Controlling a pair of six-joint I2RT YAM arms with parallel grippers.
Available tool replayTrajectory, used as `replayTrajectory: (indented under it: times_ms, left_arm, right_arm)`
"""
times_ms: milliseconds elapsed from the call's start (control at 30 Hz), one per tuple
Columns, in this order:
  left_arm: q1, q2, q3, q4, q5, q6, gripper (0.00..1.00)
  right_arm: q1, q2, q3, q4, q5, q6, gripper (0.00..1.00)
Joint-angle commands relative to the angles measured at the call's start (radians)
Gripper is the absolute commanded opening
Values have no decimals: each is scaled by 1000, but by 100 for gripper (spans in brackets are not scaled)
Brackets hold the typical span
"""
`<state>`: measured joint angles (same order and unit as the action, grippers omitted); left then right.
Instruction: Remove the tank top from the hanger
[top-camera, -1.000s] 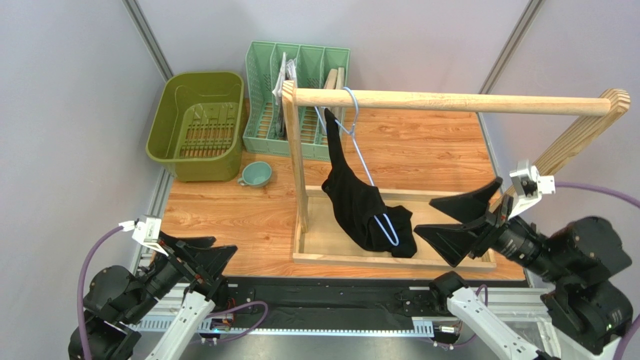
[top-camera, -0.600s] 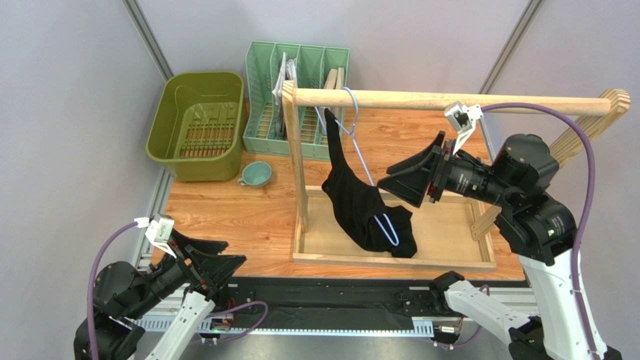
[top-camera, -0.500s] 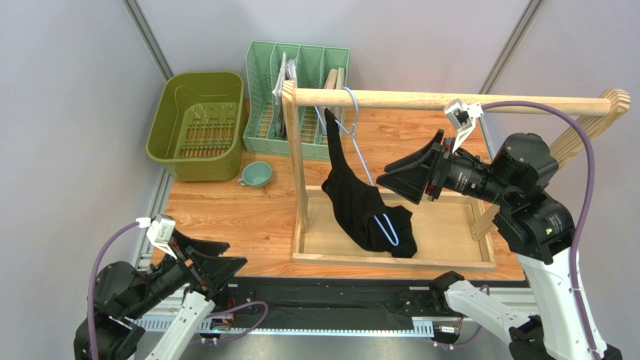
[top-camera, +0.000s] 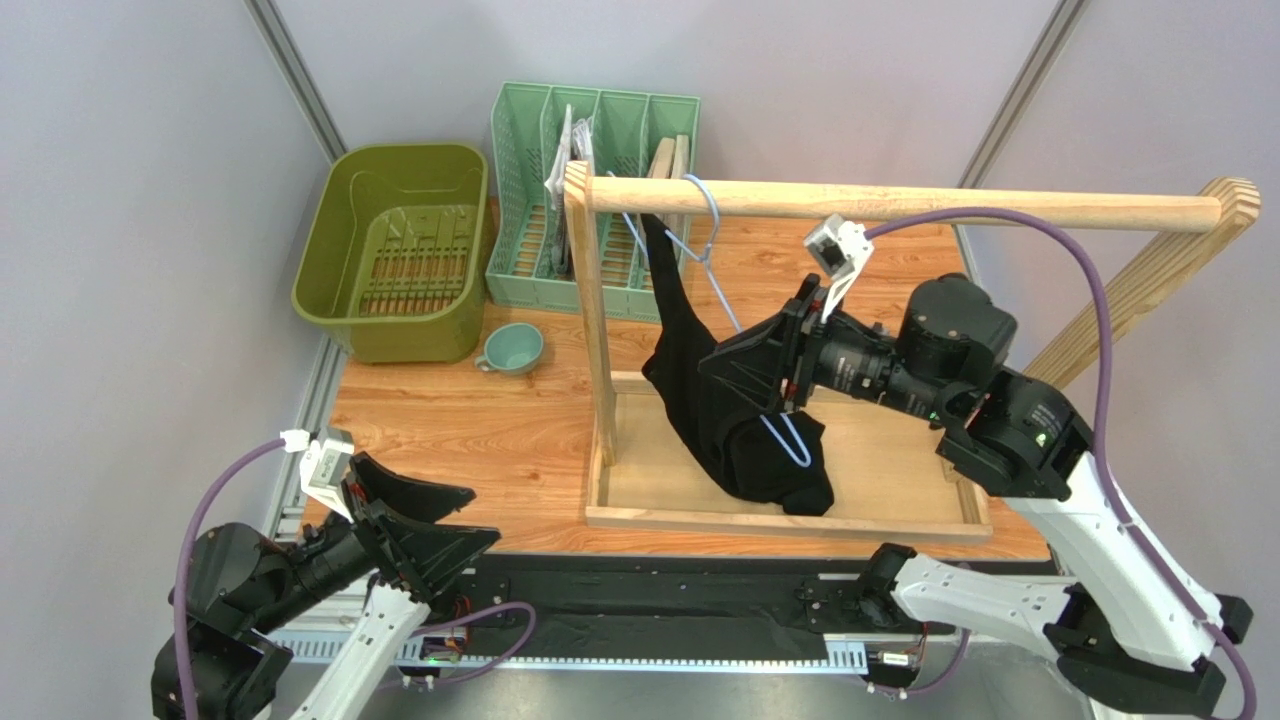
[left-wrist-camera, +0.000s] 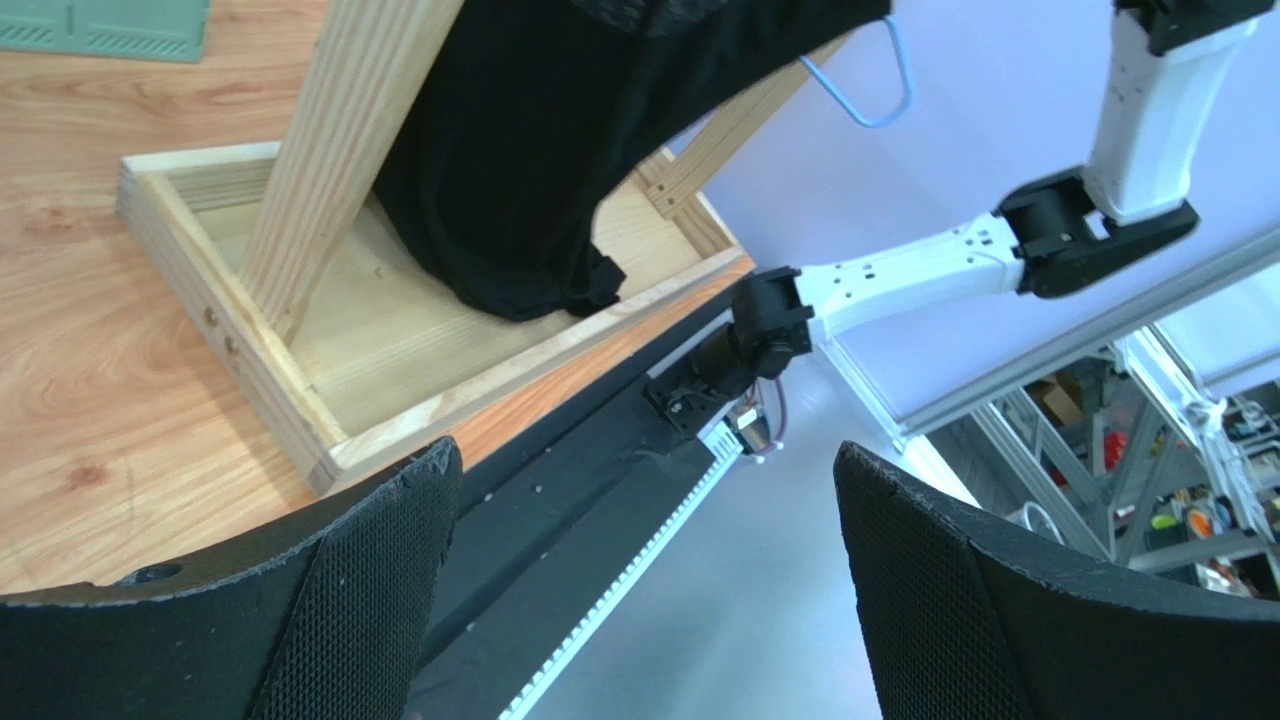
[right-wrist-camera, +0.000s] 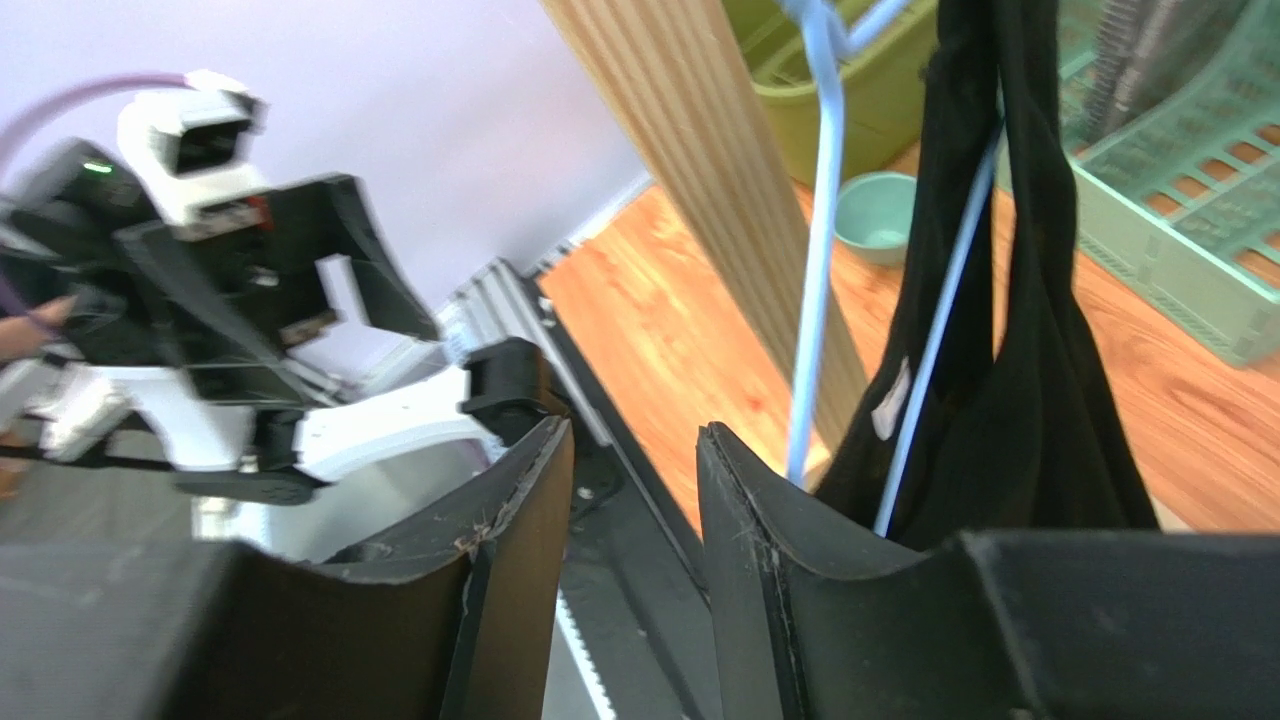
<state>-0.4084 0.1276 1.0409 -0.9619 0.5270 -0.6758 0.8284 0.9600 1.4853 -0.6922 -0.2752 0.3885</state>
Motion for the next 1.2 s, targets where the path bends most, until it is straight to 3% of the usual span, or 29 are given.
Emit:
replayTrajectory:
  times_ms: [0, 333, 567, 800, 1000, 1167]
  left_arm:
    - [0, 38, 28, 57, 60, -25, 97]
    - [0, 67, 45, 120, 117, -31, 97]
    - [0, 122, 48, 189, 166, -34, 97]
    - [-1, 220, 41, 261, 252, -18, 96]
    - [-1, 326, 64, 299, 292, -33, 86]
    - [0, 395, 116, 354, 313, -76, 81]
  right_arm:
    - [90, 0, -13, 19, 273, -86, 43]
    - [304, 46, 188, -180, 521, -138, 52]
    - [316, 48, 279, -270, 625, -186, 62]
    - [314, 132, 256, -273, 680, -221, 68]
    - [314, 171, 219, -204, 708, -246, 61]
    - [314, 164, 184, -167, 723, -247, 40]
